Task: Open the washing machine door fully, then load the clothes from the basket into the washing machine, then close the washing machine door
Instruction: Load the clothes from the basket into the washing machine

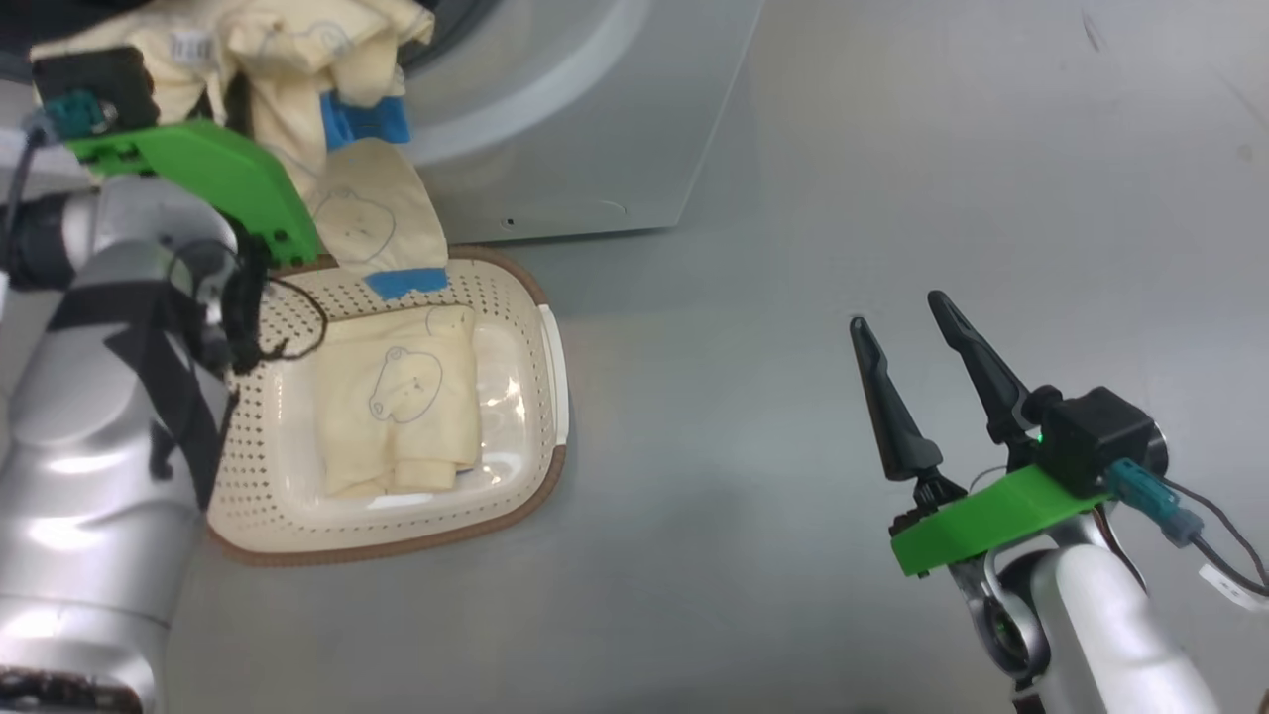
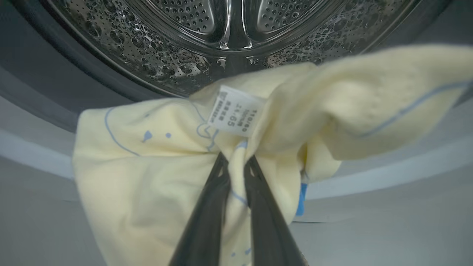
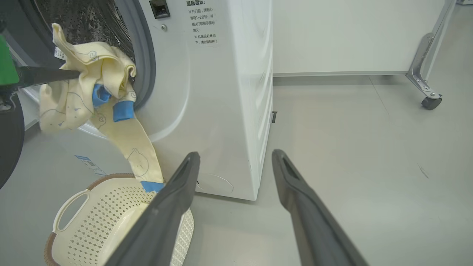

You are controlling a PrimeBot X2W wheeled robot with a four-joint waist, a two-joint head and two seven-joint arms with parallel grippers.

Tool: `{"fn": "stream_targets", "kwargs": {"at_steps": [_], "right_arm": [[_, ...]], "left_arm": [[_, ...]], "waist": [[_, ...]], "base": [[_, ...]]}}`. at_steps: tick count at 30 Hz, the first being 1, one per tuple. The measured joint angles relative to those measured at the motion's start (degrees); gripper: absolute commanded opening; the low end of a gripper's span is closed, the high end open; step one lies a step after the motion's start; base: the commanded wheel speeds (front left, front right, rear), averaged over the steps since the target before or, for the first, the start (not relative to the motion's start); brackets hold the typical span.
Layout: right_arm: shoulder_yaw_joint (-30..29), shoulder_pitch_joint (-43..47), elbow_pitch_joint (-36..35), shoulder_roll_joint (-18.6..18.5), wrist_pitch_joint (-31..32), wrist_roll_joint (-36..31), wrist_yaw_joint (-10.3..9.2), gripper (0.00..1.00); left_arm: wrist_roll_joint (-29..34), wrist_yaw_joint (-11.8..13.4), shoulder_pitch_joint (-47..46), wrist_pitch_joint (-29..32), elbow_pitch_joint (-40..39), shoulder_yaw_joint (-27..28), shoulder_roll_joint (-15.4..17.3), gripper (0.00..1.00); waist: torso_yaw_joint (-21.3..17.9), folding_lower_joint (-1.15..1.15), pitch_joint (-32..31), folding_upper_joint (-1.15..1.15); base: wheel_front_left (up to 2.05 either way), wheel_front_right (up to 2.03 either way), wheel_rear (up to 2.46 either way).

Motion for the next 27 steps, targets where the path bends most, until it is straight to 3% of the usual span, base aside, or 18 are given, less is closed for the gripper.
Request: {"fn": "stream_targets", "kwargs": {"at_steps": [11,18,24,27], "right_arm": [[4.9,-5.4,2.2,-0.1,-1.7,1.6,0.0,1.0],[8.1,-8.7,3.5,-0.1,-2.6,3.7,0.0,1.0],[9.5,-10.9,4.1,-0.1,-2.8,5.2,0.0,1.0],[9.9,-11.7,3.9,-0.1,-2.8,6.1,0.0,1.0]], "left_arm": [[0.8,-2.2,-18.5,7.2,5.3,0.1,4.9,0.0],[1.5,-2.4,-27.0,9.6,6.5,0.4,8.7,0.0],[2.4,-2.3,-31.0,10.0,7.4,0.4,11.2,0.0],[3.6,-1.8,-32.9,6.5,7.4,0.4,12.0,0.0]], "waist": [[-2.7,-0.01,5.8,0.0],[-5.2,-0.01,10.0,0.0],[-7.7,-0.01,13.2,0.0],[-8.9,-0.01,14.7,0.0]], "base": [[0.0,0.0,0.0],[0.0,0.0,0.0],[0.0,0.0,0.0],[0.0,0.0,0.0]]}}
